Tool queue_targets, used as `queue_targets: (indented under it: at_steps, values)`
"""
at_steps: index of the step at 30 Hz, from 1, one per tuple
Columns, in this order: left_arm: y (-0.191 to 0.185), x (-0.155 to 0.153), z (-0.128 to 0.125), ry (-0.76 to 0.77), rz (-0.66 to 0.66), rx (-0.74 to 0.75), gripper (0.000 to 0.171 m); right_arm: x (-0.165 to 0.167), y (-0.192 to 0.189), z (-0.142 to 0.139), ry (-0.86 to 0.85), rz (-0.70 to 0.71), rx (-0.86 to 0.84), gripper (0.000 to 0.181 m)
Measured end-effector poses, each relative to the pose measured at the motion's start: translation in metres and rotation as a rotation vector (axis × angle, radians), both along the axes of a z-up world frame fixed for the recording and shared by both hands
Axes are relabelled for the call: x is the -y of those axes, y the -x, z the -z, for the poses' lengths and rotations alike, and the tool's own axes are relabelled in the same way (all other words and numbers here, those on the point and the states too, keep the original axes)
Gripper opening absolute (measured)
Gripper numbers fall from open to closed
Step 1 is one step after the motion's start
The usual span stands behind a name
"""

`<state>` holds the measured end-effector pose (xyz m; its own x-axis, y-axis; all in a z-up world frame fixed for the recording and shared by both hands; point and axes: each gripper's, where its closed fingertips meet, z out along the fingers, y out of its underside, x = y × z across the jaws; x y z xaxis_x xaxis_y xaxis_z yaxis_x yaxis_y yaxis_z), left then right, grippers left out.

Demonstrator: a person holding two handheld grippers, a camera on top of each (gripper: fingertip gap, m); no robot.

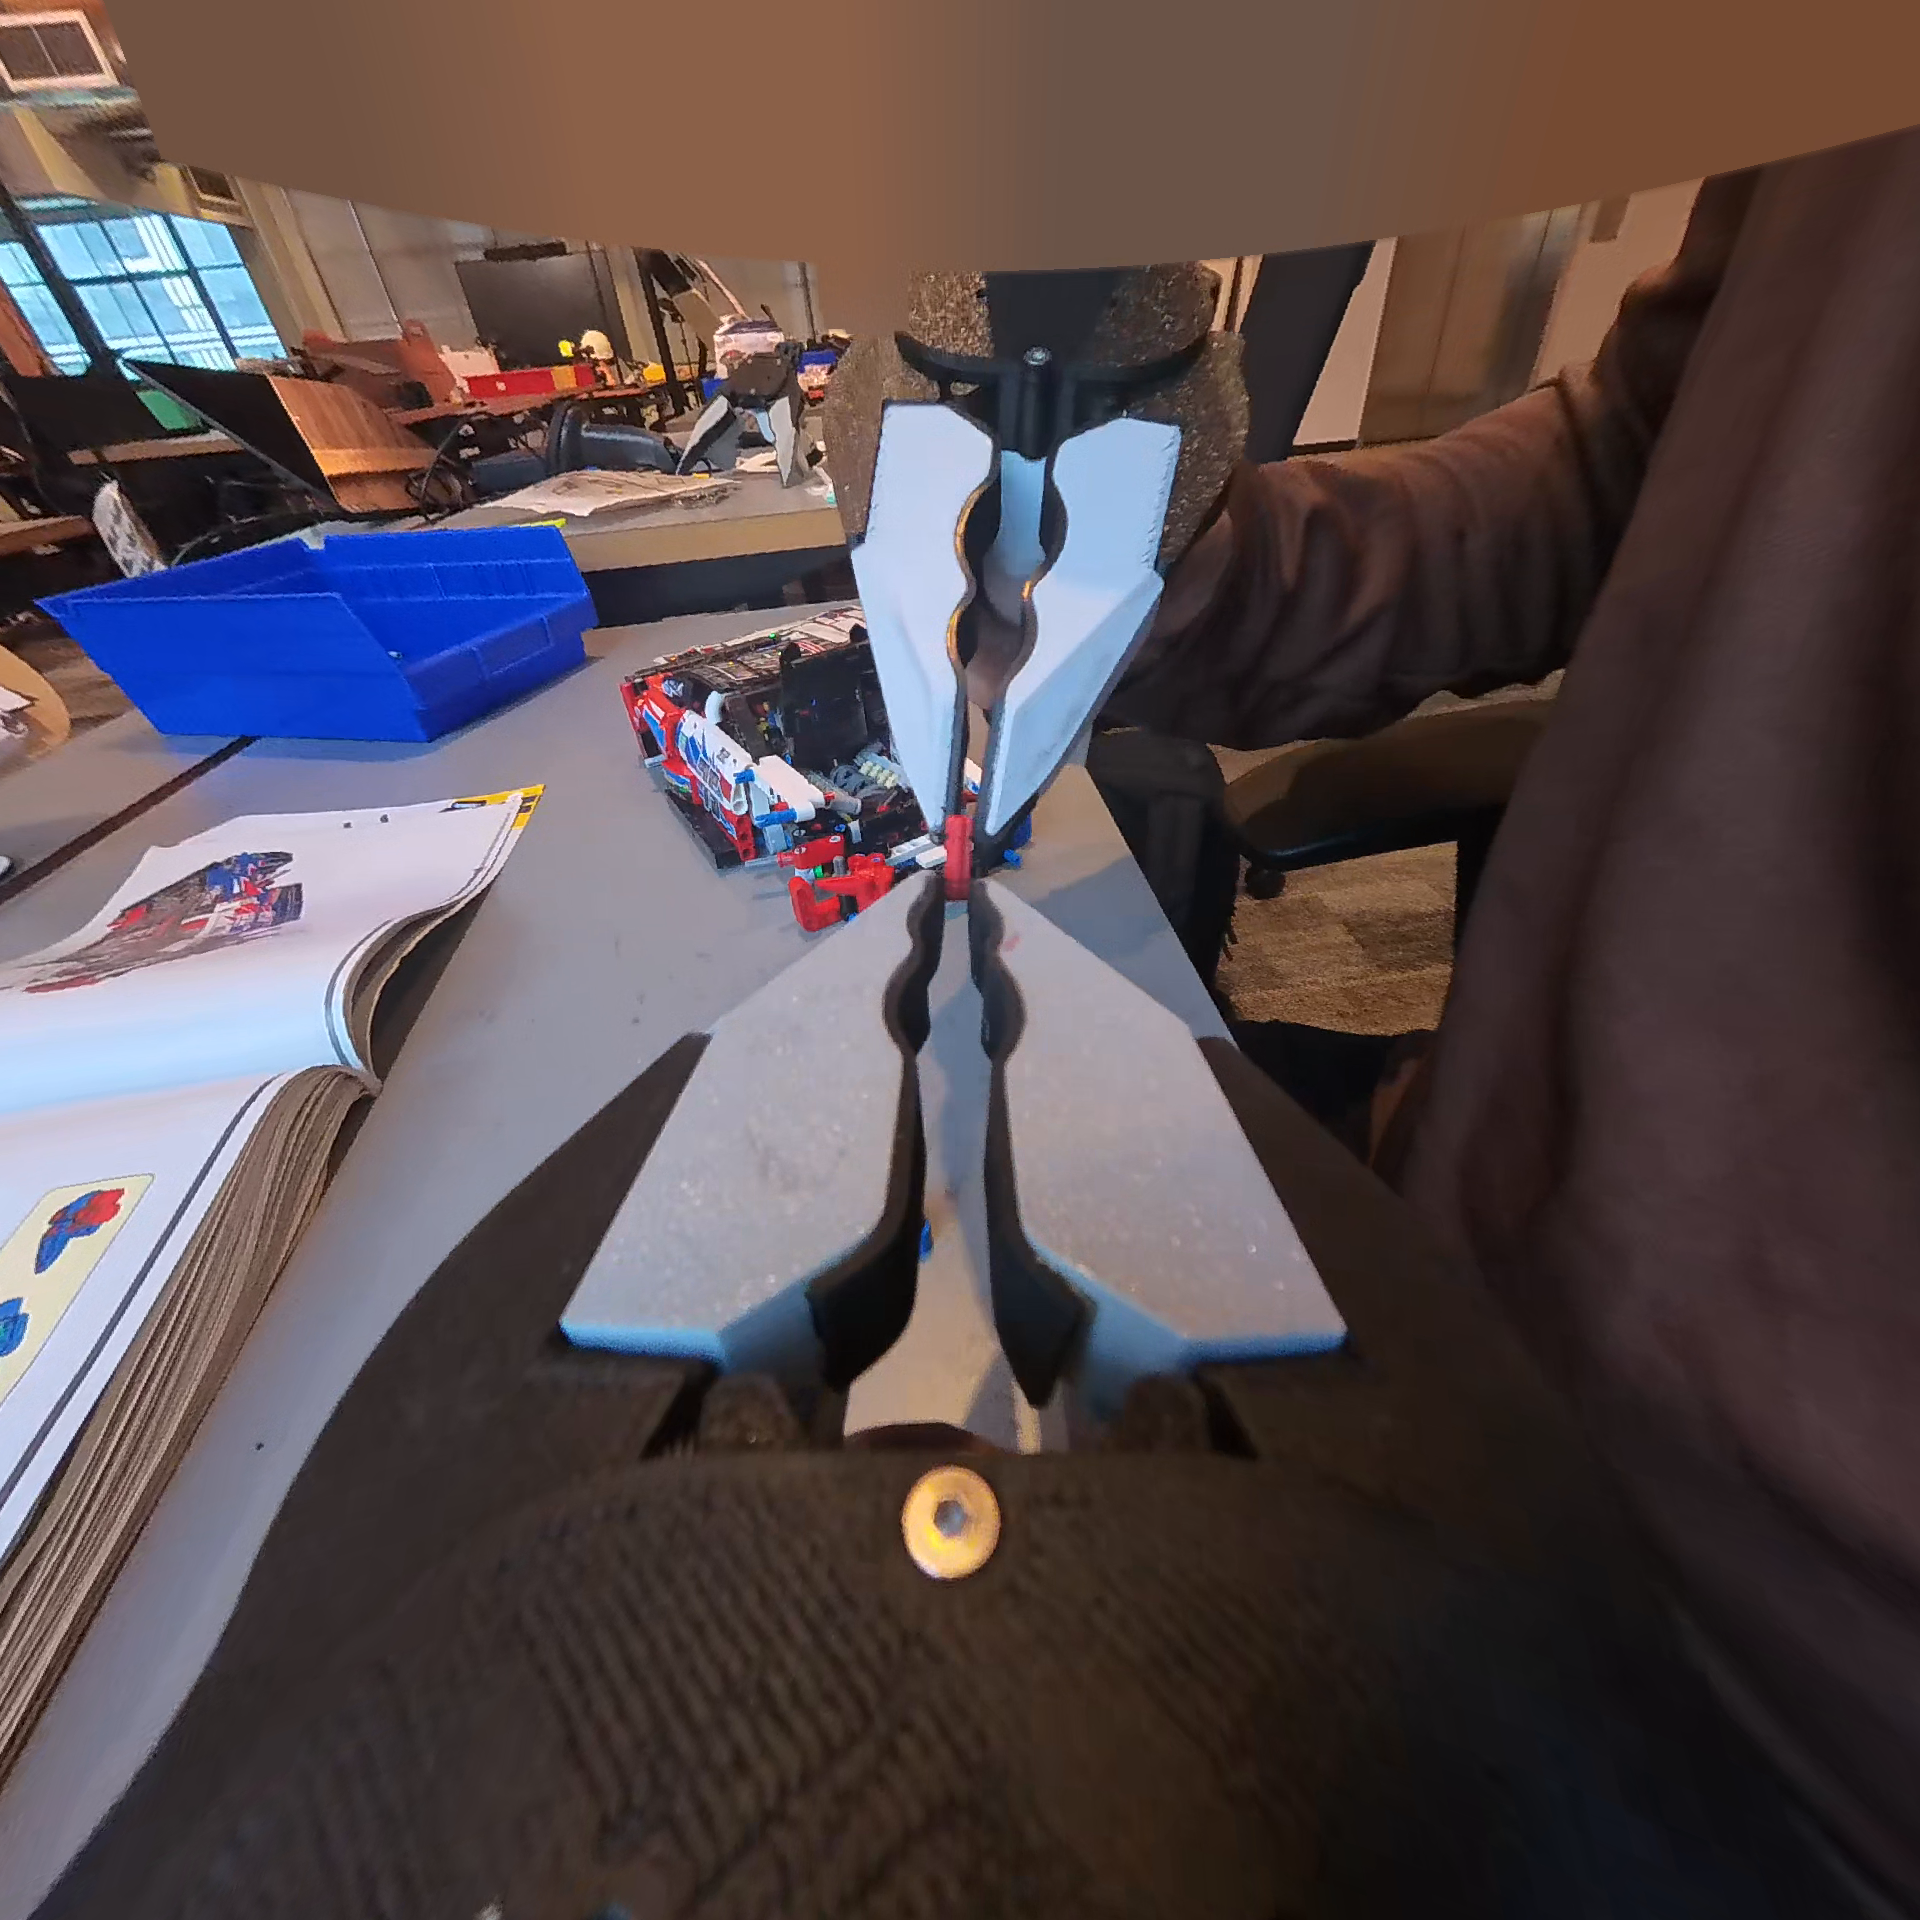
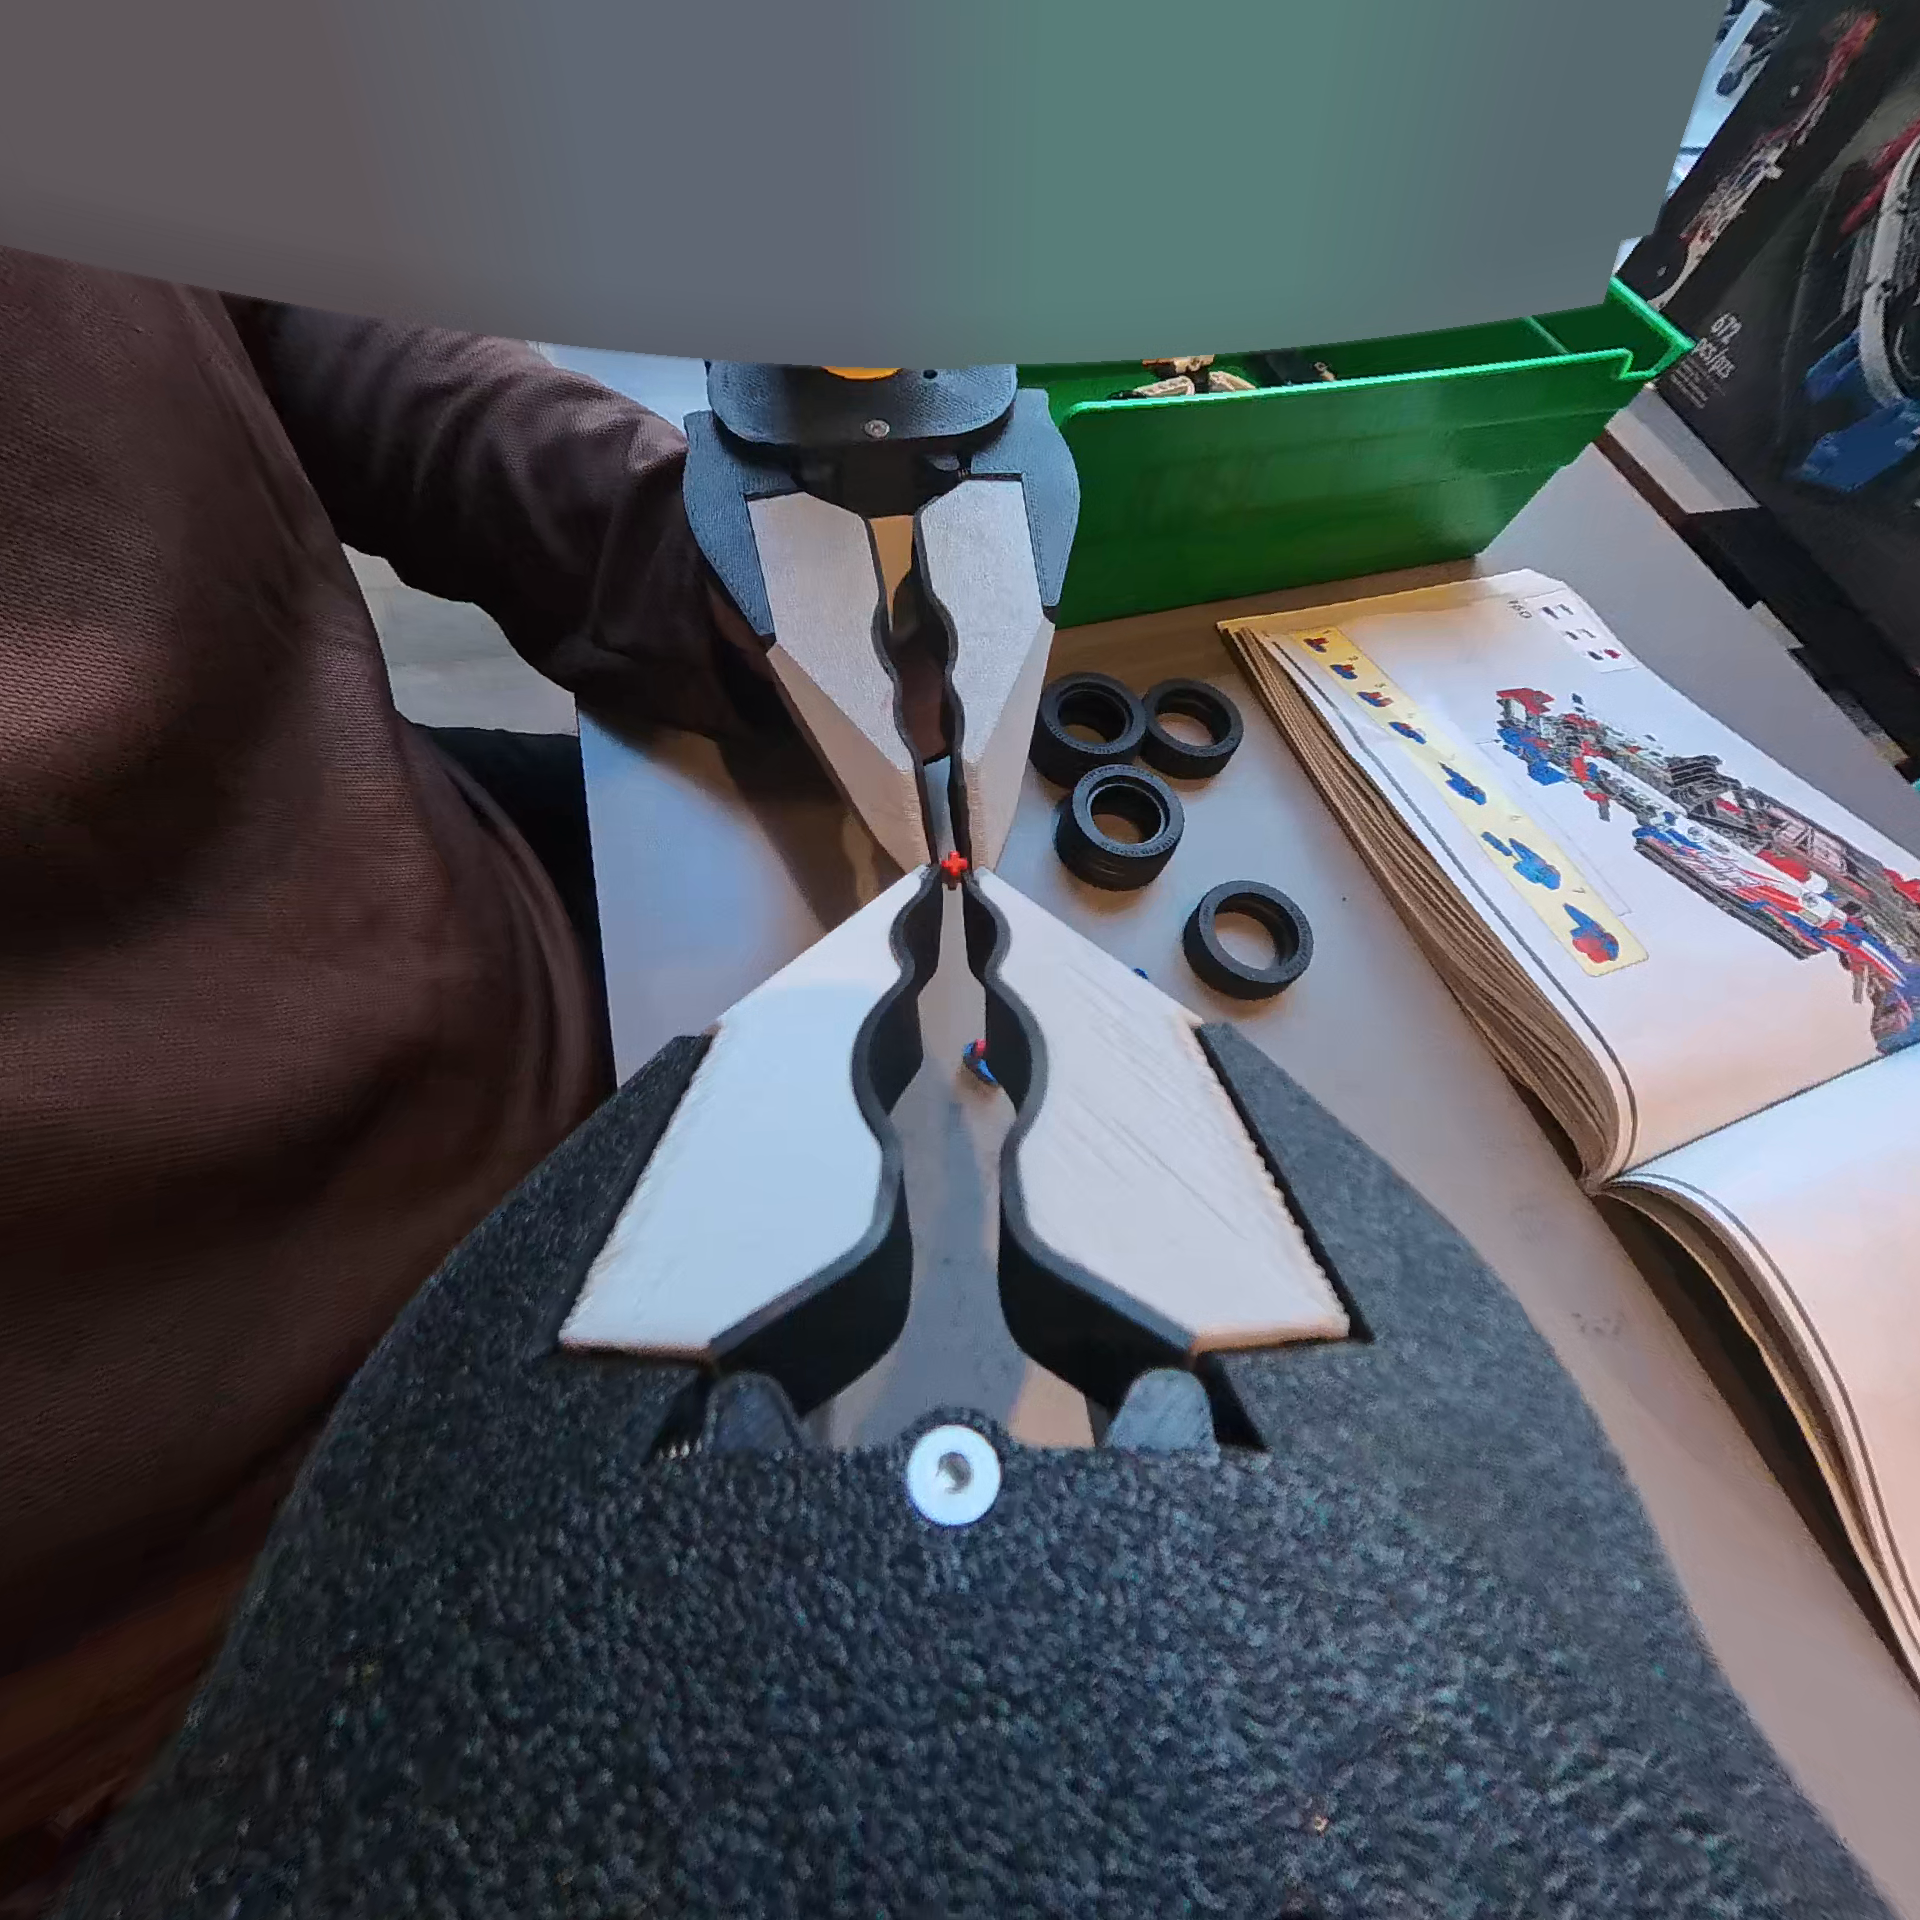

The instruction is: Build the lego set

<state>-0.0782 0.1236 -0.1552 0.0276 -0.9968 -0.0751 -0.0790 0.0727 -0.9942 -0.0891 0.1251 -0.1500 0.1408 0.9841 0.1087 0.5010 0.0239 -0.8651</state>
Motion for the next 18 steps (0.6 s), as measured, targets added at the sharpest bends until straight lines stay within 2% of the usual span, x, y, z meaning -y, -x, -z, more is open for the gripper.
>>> queue_targets:
  at_steps: [13,18]
  values:
    - [-0.002,0.000,0.006,-0.010,-0.012,-0.045,0.001,0.000,0.000,0.005,-0.007,-0.011,0.051,0.004]
    - [-0.001,-0.003,0.014,0.075,-0.011,-0.082,0.003,-0.003,-0.003,0.013,0.002,0.002,0.099,0.004]
